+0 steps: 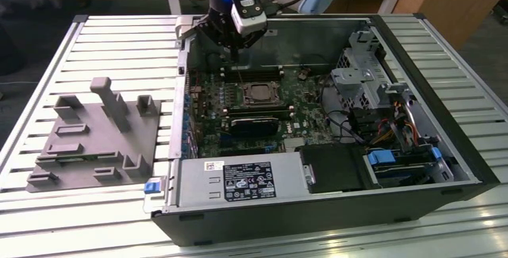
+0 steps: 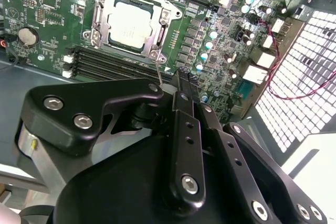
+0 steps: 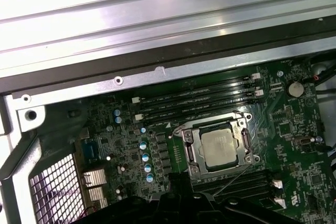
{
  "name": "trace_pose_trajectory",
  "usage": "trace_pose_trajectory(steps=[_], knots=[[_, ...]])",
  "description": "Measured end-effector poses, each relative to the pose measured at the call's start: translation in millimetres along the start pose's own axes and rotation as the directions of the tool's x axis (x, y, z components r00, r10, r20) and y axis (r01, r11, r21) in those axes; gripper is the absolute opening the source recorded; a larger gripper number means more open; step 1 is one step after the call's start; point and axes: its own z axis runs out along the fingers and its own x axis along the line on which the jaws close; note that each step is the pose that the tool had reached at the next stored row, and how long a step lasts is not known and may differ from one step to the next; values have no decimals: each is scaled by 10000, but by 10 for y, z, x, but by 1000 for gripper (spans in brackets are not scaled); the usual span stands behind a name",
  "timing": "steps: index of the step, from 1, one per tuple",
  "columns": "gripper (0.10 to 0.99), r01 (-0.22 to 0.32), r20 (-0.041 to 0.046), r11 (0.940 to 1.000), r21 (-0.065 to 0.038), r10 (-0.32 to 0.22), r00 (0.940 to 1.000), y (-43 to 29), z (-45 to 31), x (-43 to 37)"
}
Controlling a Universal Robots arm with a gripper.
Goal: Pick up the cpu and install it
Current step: 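Install the first cpu locking lever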
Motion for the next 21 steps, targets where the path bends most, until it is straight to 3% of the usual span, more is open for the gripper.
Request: trace_pose_trajectory(steps=[21], knots=[[106, -1, -26, 10000, 6, 1, 10000, -1, 56, 3]])
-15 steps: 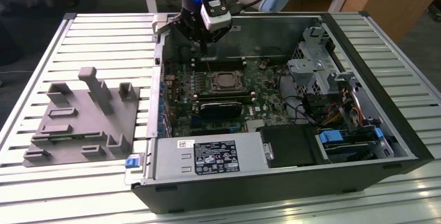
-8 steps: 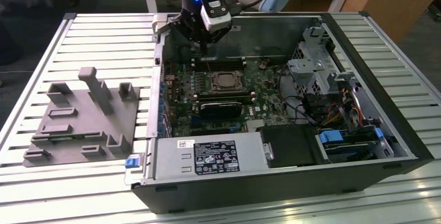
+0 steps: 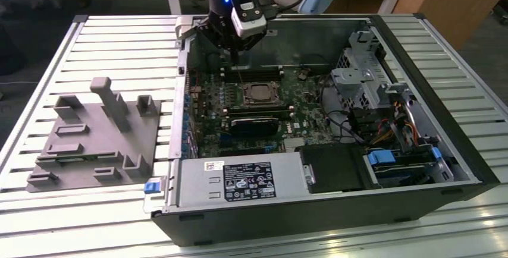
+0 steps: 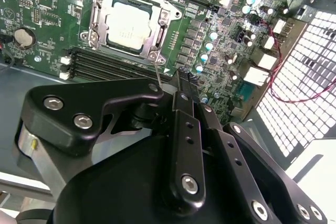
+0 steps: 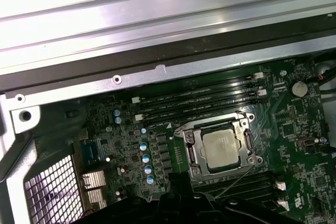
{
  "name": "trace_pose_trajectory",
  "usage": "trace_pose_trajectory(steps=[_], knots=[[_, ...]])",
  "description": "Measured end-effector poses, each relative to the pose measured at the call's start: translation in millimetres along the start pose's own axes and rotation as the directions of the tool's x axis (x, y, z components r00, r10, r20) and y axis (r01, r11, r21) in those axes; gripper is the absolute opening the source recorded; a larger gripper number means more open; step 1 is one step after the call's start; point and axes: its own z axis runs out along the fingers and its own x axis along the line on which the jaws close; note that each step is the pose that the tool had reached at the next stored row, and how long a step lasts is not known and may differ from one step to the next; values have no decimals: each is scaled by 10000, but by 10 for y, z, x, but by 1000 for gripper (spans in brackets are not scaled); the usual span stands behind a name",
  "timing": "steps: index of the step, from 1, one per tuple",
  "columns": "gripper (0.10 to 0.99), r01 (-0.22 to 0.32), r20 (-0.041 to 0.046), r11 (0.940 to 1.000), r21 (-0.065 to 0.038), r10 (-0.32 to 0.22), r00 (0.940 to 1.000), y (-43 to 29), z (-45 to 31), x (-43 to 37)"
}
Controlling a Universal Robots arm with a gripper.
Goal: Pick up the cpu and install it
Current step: 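Install the first cpu locking lever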
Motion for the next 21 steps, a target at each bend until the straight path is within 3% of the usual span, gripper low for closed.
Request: trace_pose_trajectory(steps=[7, 21], knots=[[106, 1, -1, 10000, 1, -1, 10000, 0, 43, 2], [106, 0, 0, 10000, -1, 0, 10000, -1, 61, 3]])
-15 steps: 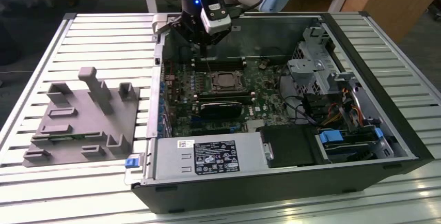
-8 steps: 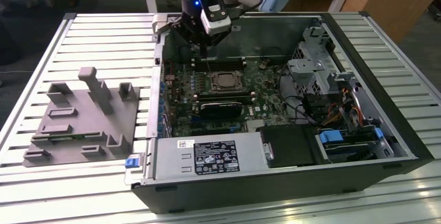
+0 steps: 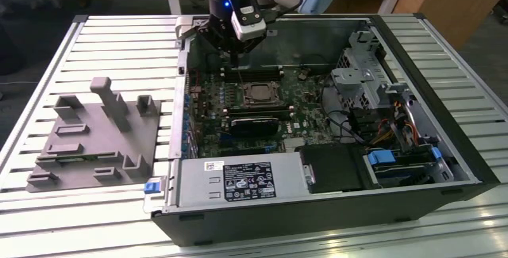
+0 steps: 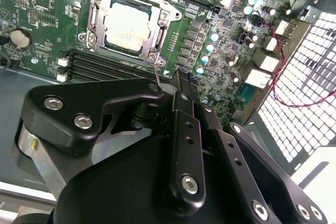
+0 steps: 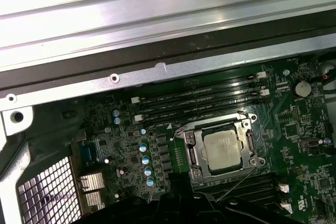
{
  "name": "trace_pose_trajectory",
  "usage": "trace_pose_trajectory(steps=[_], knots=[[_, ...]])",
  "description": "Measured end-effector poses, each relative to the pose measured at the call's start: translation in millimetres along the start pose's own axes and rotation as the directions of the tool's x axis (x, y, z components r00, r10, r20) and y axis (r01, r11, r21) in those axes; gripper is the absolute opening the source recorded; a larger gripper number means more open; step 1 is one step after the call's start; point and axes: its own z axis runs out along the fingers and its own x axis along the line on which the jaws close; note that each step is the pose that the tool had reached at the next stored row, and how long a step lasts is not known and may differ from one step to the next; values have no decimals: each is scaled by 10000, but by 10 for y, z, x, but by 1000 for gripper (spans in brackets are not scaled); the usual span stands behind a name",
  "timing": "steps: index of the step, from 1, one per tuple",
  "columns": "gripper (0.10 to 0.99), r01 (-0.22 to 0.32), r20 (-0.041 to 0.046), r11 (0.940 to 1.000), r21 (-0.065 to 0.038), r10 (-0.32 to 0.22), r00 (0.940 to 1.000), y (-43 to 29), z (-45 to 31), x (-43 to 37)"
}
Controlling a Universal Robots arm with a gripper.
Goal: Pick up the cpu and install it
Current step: 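Install the first cpu locking lever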
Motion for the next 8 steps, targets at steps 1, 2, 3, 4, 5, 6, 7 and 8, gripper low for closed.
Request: trace_pose_trajectory(steps=[1, 2, 3, 4, 5, 6, 7, 8], knots=[[106, -1, -4, 10000, -15, 1, 10000, 0, 1, 1], [106, -2, -20, 10000, -63, 1, 10000, -1, 2, 2], [106, 2, -40, 9999, -114, -2, 10000, -1, 4, 5], [106, 19, -64, 9999, -170, -20, 10000, -2, 8, 9], [106, 60, -82, 9998, -213, -62, 9999, -3, 14, 15], [106, 134, -94, 9996, -239, -136, 9999, -3, 23, 18], [106, 237, -107, 9994, -250, -239, 9997, -4, 32, 20], [106, 372, -114, 9990, -255, -375, 9992, -4, 43, 21]])
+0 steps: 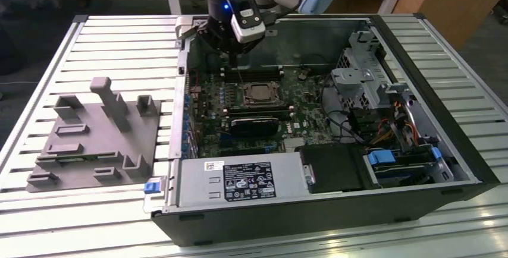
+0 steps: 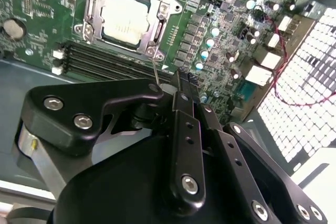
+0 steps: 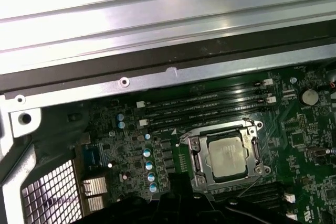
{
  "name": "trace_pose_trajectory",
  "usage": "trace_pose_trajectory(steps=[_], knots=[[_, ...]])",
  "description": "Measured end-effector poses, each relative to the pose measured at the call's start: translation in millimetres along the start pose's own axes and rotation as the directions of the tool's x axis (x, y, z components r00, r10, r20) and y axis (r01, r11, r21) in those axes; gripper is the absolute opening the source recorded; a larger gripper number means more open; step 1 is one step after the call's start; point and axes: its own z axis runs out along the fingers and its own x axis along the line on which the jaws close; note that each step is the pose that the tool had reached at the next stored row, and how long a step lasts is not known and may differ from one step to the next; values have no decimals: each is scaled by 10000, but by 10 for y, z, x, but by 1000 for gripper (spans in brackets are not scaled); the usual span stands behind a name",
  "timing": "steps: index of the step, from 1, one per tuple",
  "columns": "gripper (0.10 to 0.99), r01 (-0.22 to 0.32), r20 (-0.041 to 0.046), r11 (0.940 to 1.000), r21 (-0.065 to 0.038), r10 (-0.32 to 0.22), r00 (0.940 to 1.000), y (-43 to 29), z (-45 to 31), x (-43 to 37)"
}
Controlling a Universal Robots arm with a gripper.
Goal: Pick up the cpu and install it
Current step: 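Install the first cpu locking lever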
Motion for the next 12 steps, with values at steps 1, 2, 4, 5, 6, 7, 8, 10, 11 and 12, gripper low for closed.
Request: trace_pose_trajectory(steps=[1, 2, 4, 5, 6, 7, 8, 10, 11, 12], knots=[[106, 149, -9, 9999, -4, -149, 9999, 0, 11, 0], [106, 304, -17, 9995, -9, -304, 9995, -1, 21, 1], [106, 590, -35, 9983, -18, -590, 9982, -2, 45, 2], [106, 710, -46, 9975, -22, -710, 9975, -2, 56, 4], [106, 814, -56, 9967, -26, -814, 9967, -3, 68, 5], [106, 911, -66, 9958, -28, -912, 9958, -4, 79, 8], [106, 979, -73, 9952, -30, -979, 9952, -5, 89, 14], [106, 1047, -79, 9945, -32, -1047, 9945, -3, 103, 36], [106, 1059, -79, 9944, -32, -1059, 9943, 12, 110, 44], [106, 1066, -79, 9943, -31, -1066, 9943, 35, 119, 50]])
